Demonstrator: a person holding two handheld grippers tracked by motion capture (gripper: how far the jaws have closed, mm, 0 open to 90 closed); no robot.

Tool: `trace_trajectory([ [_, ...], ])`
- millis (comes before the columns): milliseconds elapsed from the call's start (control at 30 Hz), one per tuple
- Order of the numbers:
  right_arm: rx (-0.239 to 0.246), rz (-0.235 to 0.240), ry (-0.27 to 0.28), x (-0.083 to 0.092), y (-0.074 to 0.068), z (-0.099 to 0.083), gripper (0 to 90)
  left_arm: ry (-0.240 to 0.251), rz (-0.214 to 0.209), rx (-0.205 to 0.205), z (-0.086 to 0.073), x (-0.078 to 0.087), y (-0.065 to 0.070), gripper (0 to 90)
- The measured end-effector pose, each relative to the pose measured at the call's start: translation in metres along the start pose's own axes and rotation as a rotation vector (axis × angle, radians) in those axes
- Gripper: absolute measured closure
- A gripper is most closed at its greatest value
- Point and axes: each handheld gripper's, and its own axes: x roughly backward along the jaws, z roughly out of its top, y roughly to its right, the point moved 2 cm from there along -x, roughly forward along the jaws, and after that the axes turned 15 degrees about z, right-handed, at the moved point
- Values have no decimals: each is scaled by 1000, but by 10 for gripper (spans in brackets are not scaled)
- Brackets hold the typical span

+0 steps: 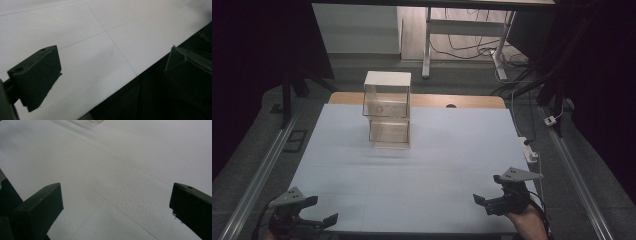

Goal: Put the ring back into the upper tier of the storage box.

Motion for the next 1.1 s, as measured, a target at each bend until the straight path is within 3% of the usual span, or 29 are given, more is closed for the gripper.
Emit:
trace_trajectory([
  [500,-86,-69,45,36,7,-22,0,2,1,0,0,0,0,2],
  [833,-131,-108,26,49,12,-37,0,3,0,0,0,0,0,2],
  [1100,-130,-138,-19,53,7,-43,0,2,2,0,0,0,0,2],
])
